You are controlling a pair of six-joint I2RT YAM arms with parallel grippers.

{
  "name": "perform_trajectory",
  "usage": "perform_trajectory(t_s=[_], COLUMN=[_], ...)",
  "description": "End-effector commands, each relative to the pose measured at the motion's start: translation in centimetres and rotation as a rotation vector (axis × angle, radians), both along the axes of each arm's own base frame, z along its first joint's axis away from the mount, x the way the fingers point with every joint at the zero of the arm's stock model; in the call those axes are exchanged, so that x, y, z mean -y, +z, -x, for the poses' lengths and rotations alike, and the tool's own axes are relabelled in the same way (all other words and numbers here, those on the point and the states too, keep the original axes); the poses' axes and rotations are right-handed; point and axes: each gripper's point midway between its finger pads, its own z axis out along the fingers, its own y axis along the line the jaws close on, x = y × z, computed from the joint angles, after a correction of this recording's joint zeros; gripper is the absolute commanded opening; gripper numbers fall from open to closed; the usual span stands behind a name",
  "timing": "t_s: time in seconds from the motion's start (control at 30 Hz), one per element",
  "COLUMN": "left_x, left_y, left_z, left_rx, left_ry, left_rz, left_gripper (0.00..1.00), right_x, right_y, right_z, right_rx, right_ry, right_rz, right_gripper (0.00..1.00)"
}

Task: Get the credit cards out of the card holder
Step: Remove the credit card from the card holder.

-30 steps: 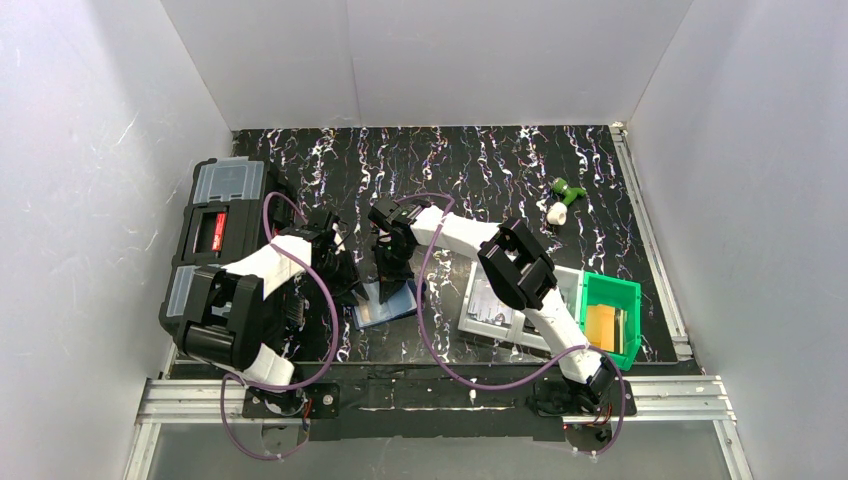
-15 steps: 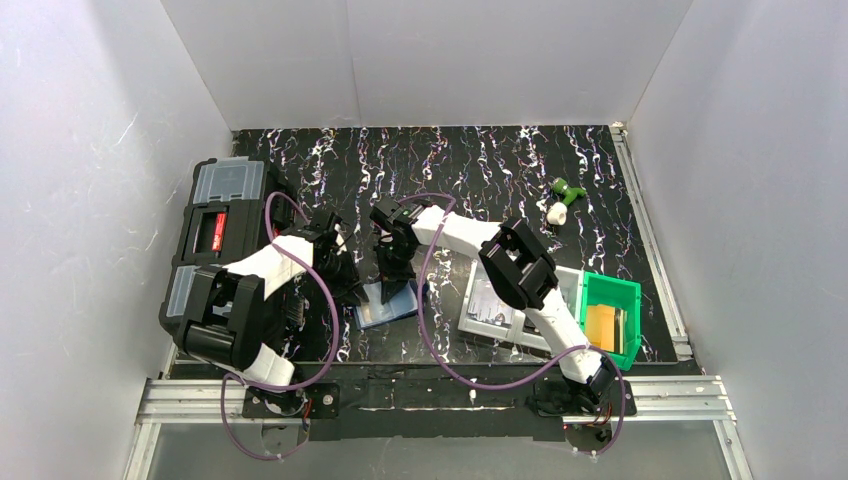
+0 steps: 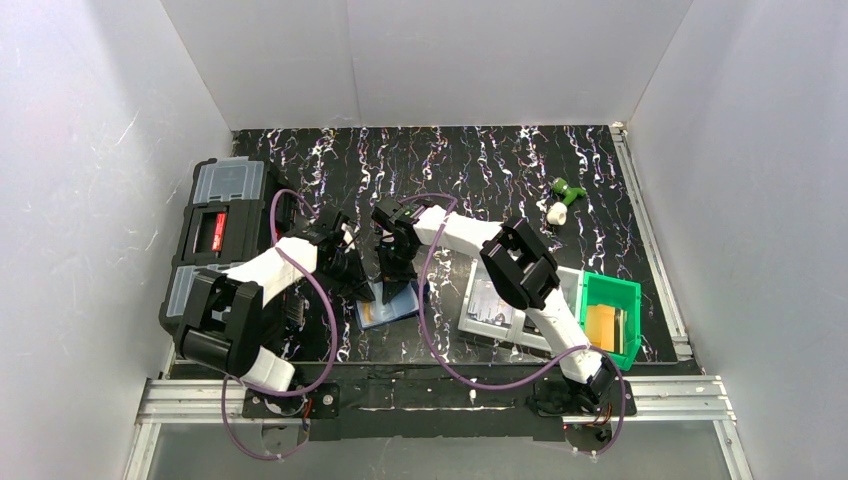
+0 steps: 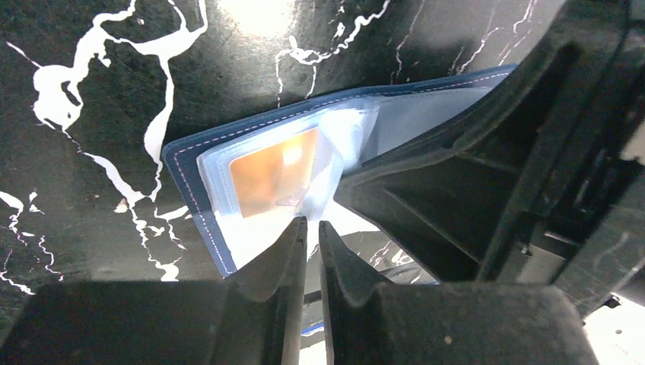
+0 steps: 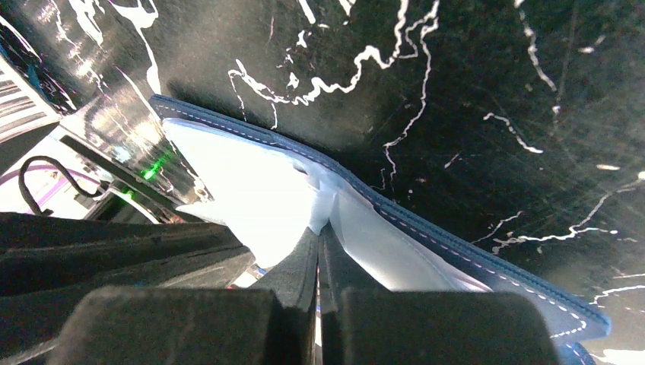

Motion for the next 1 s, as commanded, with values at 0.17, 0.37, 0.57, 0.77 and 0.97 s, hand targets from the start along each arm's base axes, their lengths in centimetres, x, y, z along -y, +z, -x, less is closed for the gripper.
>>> perform_trajectory(t_s=[0.17,0.37,0.57,0.77,0.97], left_x=[0.6,-0.2,0.1,1.0,2.6], left_y=[1.3,0.7,0.7,2.1,3.8], left_z=[-0.3,-0.2,-0.2,-1.0,-1.9], left_rx=[0.022,0.012,0.011,0.069,0.127], left_ry=[-0.016,0.004,0.0,-0.014,-0.034], left_rz=[0.016,-0.03,-0.018,0.025,0.078], left_gripper=[0.05,0.0,0.0,0.0,0.0], right_x=[0.3,0.0,-0.1,0.6,3.3], right_y=[-1.3,1.6,4.5,8.1,9.6], right_z=[0.0,-1.0,-1.5,-2.6,-4.1], right_rx=[0.068,0.115,0.154,0.218,0.264], right_ry=[0.024,0.01,0.003,-0.031,-0.095], right_rz=[0.022,-0.035,-0.089,-0.128,-0.096], right_gripper=[0.01,0.06,0.26,0.47,0.57])
